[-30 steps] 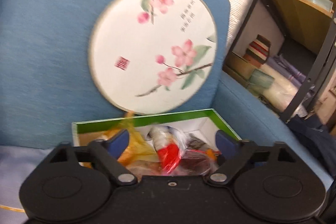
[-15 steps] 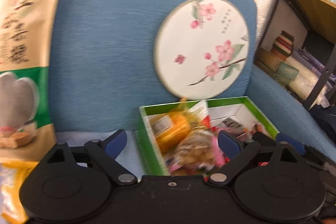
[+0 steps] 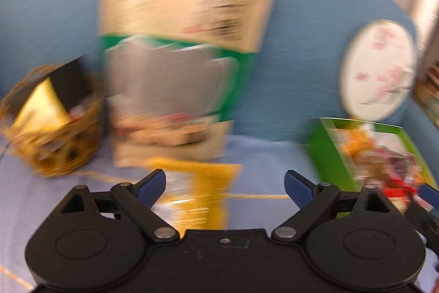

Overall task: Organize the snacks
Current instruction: 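Close both tools together on the yellow barcoded packet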

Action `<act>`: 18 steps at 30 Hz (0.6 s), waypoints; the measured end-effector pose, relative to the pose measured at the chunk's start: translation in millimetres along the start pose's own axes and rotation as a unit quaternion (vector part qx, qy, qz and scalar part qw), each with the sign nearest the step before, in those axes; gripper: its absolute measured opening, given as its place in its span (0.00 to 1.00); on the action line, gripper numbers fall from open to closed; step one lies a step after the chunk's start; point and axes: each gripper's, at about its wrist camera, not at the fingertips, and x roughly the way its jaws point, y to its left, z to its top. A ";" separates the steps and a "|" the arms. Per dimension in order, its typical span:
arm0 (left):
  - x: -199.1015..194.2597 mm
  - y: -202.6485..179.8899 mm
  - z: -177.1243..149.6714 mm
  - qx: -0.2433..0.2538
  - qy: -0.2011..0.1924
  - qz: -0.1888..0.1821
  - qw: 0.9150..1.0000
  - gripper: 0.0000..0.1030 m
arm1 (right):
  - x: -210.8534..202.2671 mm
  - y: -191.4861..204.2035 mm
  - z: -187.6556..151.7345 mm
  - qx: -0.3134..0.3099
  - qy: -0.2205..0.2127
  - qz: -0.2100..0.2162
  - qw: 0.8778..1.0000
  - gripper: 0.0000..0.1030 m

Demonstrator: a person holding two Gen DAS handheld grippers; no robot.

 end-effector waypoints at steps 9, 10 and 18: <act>29.2 55.7 -13.2 -0.080 0.045 -0.045 0.995 0.87 | 16.5 53.5 -22.6 -0.071 0.042 0.095 0.992 1.00; 30.3 54.1 -14.2 -0.084 0.054 -0.066 0.993 0.72 | 18.8 57.0 -24.7 -0.074 0.047 0.100 0.991 1.00; 17.8 18.6 -45.9 -0.059 0.140 -0.176 0.973 0.63 | 28.8 67.8 -34.9 -0.074 0.086 0.139 0.984 1.00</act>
